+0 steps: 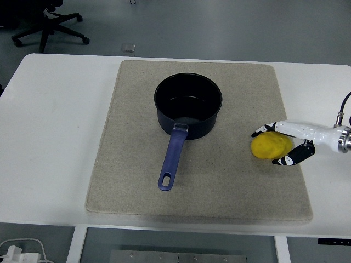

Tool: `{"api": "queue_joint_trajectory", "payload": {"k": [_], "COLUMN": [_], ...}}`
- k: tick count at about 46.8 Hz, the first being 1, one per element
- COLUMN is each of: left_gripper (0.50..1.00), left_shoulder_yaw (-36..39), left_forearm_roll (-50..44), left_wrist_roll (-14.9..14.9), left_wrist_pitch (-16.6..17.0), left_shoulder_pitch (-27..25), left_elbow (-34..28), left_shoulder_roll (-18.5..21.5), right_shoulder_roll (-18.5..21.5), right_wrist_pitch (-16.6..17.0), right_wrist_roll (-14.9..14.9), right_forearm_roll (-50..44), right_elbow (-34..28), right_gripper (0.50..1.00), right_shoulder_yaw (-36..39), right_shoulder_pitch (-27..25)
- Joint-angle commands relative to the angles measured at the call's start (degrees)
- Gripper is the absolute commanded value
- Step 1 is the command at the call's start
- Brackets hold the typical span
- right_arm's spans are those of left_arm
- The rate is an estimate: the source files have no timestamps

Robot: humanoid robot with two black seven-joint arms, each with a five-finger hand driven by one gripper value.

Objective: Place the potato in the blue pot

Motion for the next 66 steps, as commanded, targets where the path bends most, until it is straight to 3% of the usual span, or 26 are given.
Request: {"api": "queue_joint_trajectory", "payload": {"k": [1,7,8,44,52,66], "left_gripper": [0.994,0.994,0.996,0.994,0.996,0.994], "left_shoulder_yaw": [0.0,0.0,0.0,0.0,0.0,0.0], "left_forearm_roll": [0.0,0.0,0.0,0.0,0.0,0.0], "left_wrist_roll": [0.0,0.0,0.0,0.0,0.0,0.0], "left_wrist_pitch": [0.03,-0.06,0.03,0.03,0.03,-0.06], "left_shoulder_pitch": [0.05,-0.04,-0.04,0.05,0.05,0.05], "left_elbow": [0.0,0.0,0.0,0.0,0.0,0.0], "left_shoulder_roll": [0.0,0.0,0.0,0.0,0.0,0.0], "right_shoulder_roll": [0.02,0.02,0.02,-1.12,-2.96,-6.66], "right_wrist_pitch": [-0.66,-0.75,-0.75,0.04,1.36,7.95], "right_wrist_roll": [0.0,0.0,0.0,0.18,0.62,1.67], "right_forearm_roll": [-0.03,-0.12,-0.29,0.76,2.34,6.56], "right_elbow": [-0.03,-0.12,-0.2,-0.99,-1.0,-1.61], "right_gripper": [0.711,0.513,0.5,0.5,0.5,0.5], "right_shoulder_yaw": [0.0,-0.96,-1.14,-0.53,-0.61,-0.26], "right_shoulder_pitch": [0.07,0.25,0.33,2.35,8.41,19.66]}}
